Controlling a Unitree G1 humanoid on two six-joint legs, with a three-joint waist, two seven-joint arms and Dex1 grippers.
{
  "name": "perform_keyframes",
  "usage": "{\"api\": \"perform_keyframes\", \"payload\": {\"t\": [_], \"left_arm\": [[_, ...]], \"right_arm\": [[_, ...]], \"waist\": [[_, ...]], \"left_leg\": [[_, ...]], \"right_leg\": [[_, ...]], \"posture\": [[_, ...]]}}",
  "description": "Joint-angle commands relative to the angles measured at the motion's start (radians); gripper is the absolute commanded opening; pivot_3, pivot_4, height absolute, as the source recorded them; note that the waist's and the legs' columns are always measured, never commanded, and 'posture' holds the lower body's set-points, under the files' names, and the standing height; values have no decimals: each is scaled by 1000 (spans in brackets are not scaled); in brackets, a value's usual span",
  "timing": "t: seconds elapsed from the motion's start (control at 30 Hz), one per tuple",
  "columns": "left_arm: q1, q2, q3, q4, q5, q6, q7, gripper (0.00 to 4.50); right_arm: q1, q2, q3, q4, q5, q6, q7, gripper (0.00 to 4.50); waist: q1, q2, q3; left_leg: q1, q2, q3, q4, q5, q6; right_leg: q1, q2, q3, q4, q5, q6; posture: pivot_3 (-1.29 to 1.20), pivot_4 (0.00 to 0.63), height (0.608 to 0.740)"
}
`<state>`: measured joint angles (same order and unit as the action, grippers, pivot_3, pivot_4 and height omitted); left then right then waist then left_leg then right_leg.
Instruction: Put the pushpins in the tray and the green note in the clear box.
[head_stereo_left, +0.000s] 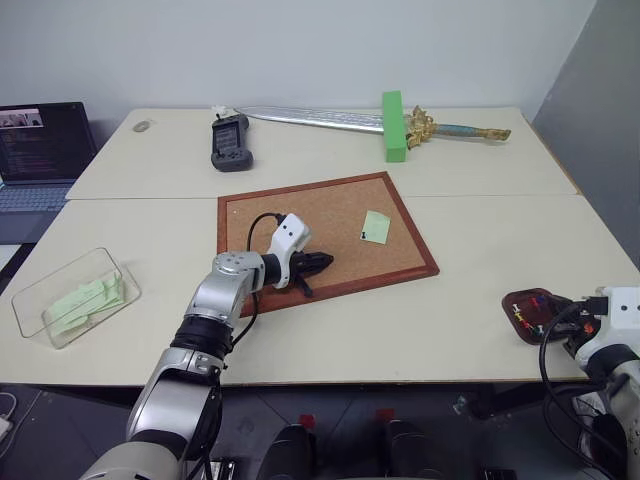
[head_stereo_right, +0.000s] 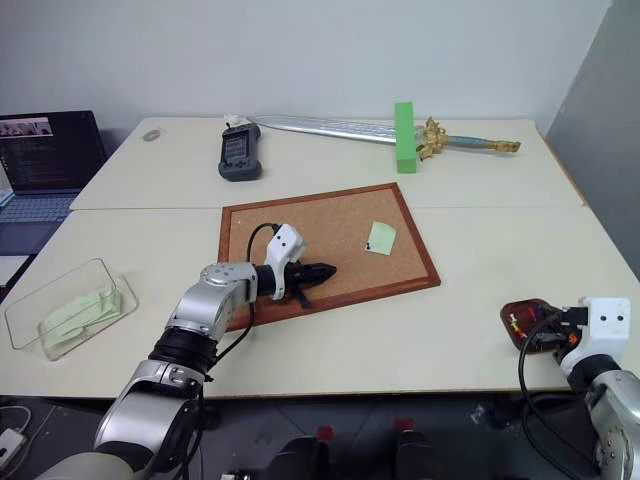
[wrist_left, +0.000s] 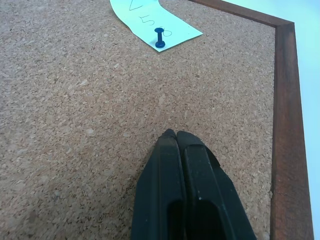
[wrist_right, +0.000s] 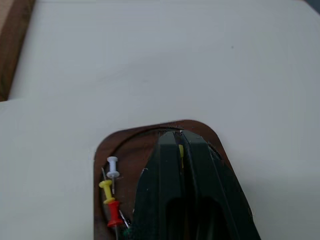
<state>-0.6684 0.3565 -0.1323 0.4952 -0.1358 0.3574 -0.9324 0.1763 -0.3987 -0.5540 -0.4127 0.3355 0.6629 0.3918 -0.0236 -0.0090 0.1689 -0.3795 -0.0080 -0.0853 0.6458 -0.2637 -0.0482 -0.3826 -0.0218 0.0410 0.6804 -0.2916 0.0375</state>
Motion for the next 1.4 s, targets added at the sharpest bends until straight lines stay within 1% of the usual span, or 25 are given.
{"api": "perform_keyframes", "payload": {"t": [0.03,0.17,0.57,0.6,0.67,0.8,0.9,1.0,1.13,1.3,1.4], "left_arm": [[3,-4,-26,14,19,4,-7,0],[8,-1,-23,9,19,7,-5,0],[3,-2,-20,17,19,4,-3,0],[1,-2,-20,20,19,1,-3,0],[1,-1,-20,21,20,0,-3,0],[-8,-2,-18,35,22,-9,-1,0],[-7,2,-16,31,21,-8,0,0],[-5,4,-14,27,20,-7,2,0],[1,2,-8,8,15,-2,14,0],[19,10,-3,-22,13,11,20,0],[41,19,5,-58,9,29,26,0]], "right_arm": [[0,-10,8,3,8,-32,-2,648],[10,-7,17,25,3,-54,-7,1651],[9,-31,14,10,20,-75,2,1651],[6,-37,15,2,27,-80,13,1651],[-5,-66,33,-25,59,-101,79,1651],[-58,-144,119,-32,67,-140,186,1651],[-137,-186,221,-15,49,-166,242,1651],[-260,-188,349,60,14,-183,275,1651],[-495,-109,531,240,-36,-241,320,1651],[-690,-16,651,492,-105,-338,356,1651],[-778,45,686,660,-141,-415,360,1651]], "waist": [[0,0,0],[0,0,0],[-1,0,0],[-1,0,0],[-1,0,0],[-4,0,0],[-5,0,0],[-6,-1,0],[-8,-1,1],[-6,-2,1],[-6,-2,1]], "left_leg": [[0,0,0,0,0,0],[0,0,0,0,0,0],[0,0,0,0,0,0],[0,0,0,0,0,0],[0,0,0,0,0,0],[0,0,1,0,0,0],[1,0,1,1,0,0],[1,0,0,0,0,0],[2,0,0,0,0,0],[0,0,-2,1,0,0],[-1,1,0,0,0,0]], "right_leg": [[0,0,0,0,0,0],[0,0,0,0,0,0],[0,0,0,0,0,0],[0,0,0,0,0,0],[0,0,0,0,0,0],[0,1,1,0,0,0],[1,2,0,0,-1,1],[1,2,0,0,-1,1],[2,3,0,0,0,0],[0,3,-1,0,0,0],[-2,1,0,0,0,0]], "posture": [[0,150,740],[0,150,740],[0,150,740],[0,150,740],[0,150,740],[0,150,740],[0,150,740],[0,150,740],[0,150,740],[0,150,740],[0,150,740]]}}
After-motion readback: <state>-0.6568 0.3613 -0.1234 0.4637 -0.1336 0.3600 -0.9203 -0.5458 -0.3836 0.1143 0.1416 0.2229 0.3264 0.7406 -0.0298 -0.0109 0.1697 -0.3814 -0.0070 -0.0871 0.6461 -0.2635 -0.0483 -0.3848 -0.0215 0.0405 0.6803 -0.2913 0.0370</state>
